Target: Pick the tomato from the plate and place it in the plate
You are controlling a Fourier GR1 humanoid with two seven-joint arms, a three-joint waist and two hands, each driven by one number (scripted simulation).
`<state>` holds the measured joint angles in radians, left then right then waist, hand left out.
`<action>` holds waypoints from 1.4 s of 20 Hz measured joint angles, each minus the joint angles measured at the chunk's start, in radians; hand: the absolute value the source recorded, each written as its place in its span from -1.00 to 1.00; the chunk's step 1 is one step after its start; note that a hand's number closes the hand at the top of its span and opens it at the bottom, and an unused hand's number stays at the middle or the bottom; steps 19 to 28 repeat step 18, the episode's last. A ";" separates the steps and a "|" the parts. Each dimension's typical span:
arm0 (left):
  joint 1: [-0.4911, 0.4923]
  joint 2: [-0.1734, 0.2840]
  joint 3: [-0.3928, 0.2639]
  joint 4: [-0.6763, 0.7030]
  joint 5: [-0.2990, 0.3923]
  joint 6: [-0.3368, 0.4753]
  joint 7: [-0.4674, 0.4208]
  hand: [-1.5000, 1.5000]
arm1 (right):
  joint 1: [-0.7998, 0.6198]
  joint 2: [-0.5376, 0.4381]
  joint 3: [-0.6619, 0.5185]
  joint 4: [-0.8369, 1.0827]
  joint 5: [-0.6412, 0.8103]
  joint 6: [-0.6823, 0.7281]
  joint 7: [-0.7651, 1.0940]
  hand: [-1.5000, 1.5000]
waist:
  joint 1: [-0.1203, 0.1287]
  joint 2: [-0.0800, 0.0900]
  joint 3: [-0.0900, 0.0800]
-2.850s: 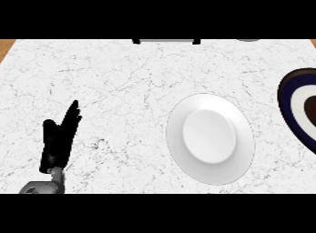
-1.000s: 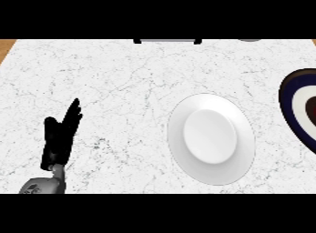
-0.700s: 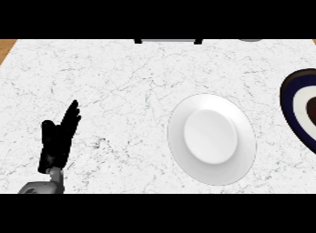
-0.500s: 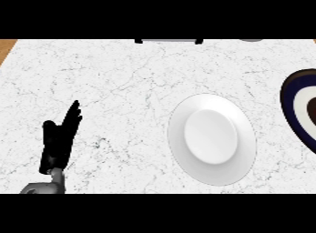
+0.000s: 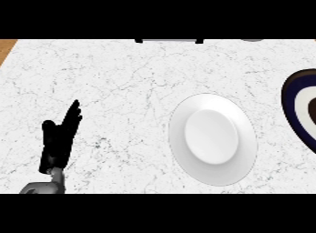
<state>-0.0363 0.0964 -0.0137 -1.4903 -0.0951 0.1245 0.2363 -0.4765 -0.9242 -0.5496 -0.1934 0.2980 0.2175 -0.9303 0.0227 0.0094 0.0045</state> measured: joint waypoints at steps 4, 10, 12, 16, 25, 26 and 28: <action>-0.018 0.005 0.017 0.025 0.010 -0.006 -0.008 0.00 | 0.017 -0.018 -0.020 0.013 -0.020 0.001 -0.011 -1.00 | 0.000 0.002 0.001; -0.013 -0.002 0.013 0.034 0.005 -0.007 -0.029 0.00 | 0.030 -0.044 -0.051 0.031 -0.047 -0.009 -0.010 -1.00 | 0.005 0.004 0.002; -0.002 0.005 0.014 0.026 0.010 -0.017 -0.030 0.00 | 0.040 -0.055 -0.063 0.039 -0.057 -0.013 -0.010 -1.00 | 0.008 0.005 0.003; -0.005 -0.007 0.005 0.025 0.000 -0.007 -0.032 0.00 | 0.054 -0.059 -0.072 0.042 -0.066 -0.019 -0.012 -1.00 | 0.007 0.004 0.004; -0.004 -0.010 0.004 0.031 -0.001 -0.007 -0.037 0.00 | 0.063 -0.065 -0.074 0.042 -0.066 -0.022 -0.013 -1.00 | 0.008 0.005 0.005; -0.004 -0.010 0.004 0.031 -0.001 -0.007 -0.037 0.00 | 0.063 -0.065 -0.074 0.042 -0.066 -0.022 -0.013 -1.00 | 0.008 0.005 0.005; -0.004 -0.010 0.004 0.031 -0.001 -0.007 -0.037 0.00 | 0.063 -0.065 -0.074 0.042 -0.066 -0.022 -0.013 -1.00 | 0.008 0.005 0.005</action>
